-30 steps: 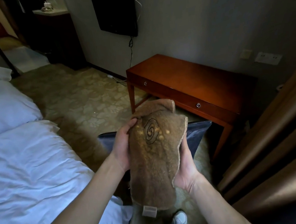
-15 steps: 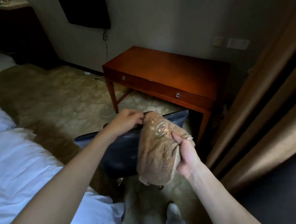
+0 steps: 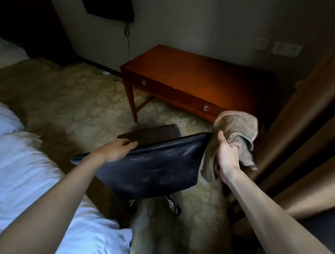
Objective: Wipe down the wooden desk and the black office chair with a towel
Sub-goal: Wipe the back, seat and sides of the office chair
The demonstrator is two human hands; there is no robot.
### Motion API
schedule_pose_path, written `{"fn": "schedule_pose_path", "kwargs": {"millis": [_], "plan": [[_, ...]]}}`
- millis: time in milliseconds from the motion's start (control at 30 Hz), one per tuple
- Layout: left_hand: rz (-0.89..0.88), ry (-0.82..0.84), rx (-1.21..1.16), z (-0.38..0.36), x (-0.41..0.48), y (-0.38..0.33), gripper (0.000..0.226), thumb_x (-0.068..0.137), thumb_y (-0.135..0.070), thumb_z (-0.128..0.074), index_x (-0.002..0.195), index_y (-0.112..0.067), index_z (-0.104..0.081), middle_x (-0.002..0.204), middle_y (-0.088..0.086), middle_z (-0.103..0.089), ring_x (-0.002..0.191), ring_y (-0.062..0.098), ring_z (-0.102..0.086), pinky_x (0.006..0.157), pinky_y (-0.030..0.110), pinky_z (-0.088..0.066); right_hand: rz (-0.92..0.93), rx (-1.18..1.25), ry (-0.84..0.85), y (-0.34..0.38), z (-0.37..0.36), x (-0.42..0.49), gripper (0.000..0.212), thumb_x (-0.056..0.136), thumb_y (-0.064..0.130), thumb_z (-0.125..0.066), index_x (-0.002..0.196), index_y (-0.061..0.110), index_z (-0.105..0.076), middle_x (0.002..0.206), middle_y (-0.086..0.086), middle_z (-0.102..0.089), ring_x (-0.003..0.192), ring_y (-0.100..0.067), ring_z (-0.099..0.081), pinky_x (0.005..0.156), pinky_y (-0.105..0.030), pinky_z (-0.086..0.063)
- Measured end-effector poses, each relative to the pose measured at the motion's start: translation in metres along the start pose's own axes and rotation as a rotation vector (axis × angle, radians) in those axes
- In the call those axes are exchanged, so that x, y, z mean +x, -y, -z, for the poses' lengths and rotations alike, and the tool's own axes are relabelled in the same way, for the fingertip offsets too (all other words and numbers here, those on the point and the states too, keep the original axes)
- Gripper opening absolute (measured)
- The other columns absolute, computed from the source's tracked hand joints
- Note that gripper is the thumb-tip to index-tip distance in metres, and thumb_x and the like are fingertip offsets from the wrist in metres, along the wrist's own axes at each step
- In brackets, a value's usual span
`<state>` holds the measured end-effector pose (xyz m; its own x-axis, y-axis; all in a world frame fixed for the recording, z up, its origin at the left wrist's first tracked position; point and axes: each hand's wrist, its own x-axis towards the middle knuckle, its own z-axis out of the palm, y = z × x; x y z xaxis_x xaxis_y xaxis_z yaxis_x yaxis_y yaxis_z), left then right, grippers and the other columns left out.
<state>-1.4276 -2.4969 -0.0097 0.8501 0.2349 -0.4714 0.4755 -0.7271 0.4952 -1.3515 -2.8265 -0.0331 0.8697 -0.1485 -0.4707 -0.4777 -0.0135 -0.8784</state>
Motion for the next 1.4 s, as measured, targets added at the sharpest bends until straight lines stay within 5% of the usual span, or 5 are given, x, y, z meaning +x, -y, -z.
{"fn": "schedule_pose_path", "kwargs": {"millis": [167,500,1067,1167,1400], "plan": [[0.122,-0.178,0.249,0.022,0.001,0.040,0.074,0.101,-0.074,-0.025,0.156,-0.027,-0.041,0.158,0.009,-0.046,0.151,0.030,-0.032,0.122,0.048,-0.020,-0.106,0.189,0.077,-0.006,-0.044,0.012,0.106,0.084,0.077,-0.060,0.162,0.015,-0.023,0.160,-0.007,-0.041,0.143,-0.027,-0.044,0.123,-0.045,-0.033],[0.073,-0.293,0.181,0.022,-0.005,0.125,0.063,0.102,-0.059,-0.025,0.151,-0.028,-0.050,0.157,0.006,-0.050,0.145,0.030,-0.042,0.112,0.036,-0.031,-0.024,0.275,-0.034,-0.013,-0.082,0.018,0.120,0.070,0.086,-0.049,0.160,0.011,-0.028,0.161,-0.006,-0.039,0.147,-0.026,-0.040,0.125,-0.047,-0.027],[-0.180,-0.435,0.064,0.003,0.000,0.144,0.071,0.105,-0.064,-0.013,0.162,-0.026,-0.031,0.166,0.003,-0.035,0.153,0.027,-0.030,0.127,0.046,-0.019,0.088,0.388,-0.229,-0.068,-0.194,-0.131,0.029,0.100,0.048,-0.059,0.108,0.021,-0.067,0.123,-0.002,-0.070,0.118,-0.020,-0.062,0.100,-0.021,-0.037],[-0.257,-0.557,0.059,0.002,0.012,0.153,0.057,0.109,-0.053,-0.024,0.147,-0.023,-0.054,0.147,0.007,-0.058,0.137,0.032,-0.050,0.117,0.047,-0.036,0.158,0.246,-0.452,-0.062,-0.138,-0.096,0.049,0.101,0.042,-0.056,0.126,0.001,-0.069,0.130,-0.015,-0.069,0.124,-0.028,-0.060,0.094,-0.006,-0.030],[-0.329,-0.706,-0.045,0.014,0.028,0.179,0.060,0.100,-0.051,-0.030,0.122,-0.017,-0.074,0.117,0.005,-0.075,0.106,0.026,-0.067,0.082,0.030,-0.044,0.066,0.178,-0.293,-0.032,-0.113,0.014,0.106,0.077,0.086,-0.032,0.153,0.014,-0.045,0.156,-0.009,-0.049,0.145,-0.030,-0.045,0.122,-0.042,-0.033]]}}
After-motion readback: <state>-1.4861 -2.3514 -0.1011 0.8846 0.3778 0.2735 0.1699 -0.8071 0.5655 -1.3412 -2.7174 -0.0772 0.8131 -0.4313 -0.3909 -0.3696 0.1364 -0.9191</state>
